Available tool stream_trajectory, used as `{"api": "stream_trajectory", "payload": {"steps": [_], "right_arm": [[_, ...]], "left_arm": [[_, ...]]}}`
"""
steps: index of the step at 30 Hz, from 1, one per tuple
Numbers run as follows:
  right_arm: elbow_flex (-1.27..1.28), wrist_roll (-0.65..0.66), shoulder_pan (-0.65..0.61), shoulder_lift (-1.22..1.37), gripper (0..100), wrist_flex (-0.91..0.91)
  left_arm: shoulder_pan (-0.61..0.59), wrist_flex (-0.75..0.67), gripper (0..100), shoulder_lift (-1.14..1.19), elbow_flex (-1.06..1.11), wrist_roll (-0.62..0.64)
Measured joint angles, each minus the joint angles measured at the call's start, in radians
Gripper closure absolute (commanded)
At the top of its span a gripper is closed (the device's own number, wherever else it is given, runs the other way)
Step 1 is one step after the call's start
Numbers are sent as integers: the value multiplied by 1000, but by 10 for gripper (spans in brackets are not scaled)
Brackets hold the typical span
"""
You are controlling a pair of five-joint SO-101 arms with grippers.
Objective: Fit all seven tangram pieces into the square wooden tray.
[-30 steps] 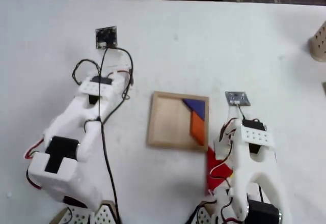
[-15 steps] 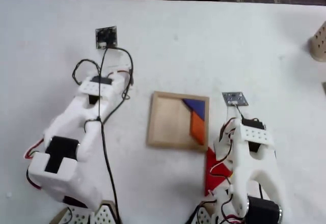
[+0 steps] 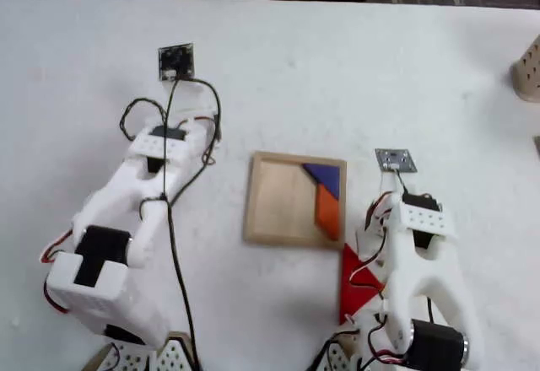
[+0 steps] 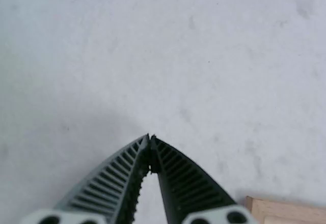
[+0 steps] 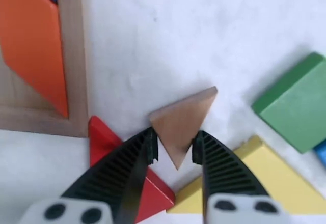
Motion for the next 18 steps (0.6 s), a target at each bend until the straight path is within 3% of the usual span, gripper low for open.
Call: {"api": "stream_trajectory", "payload": {"steps": [8, 13, 16, 18], "right_arm": [[-117, -11, -5, 3, 879, 63], [-189, -11, -104, 3, 891, 273], [-190, 0, -161, 3, 988, 299], [-190, 58, -190, 3, 972, 313]], "left_arm": [[0, 0, 977, 0, 0, 0], [0, 0, 977, 0, 0, 0], [0, 0, 977, 0, 0, 0], [0, 0, 977, 3, 0, 0]]}}
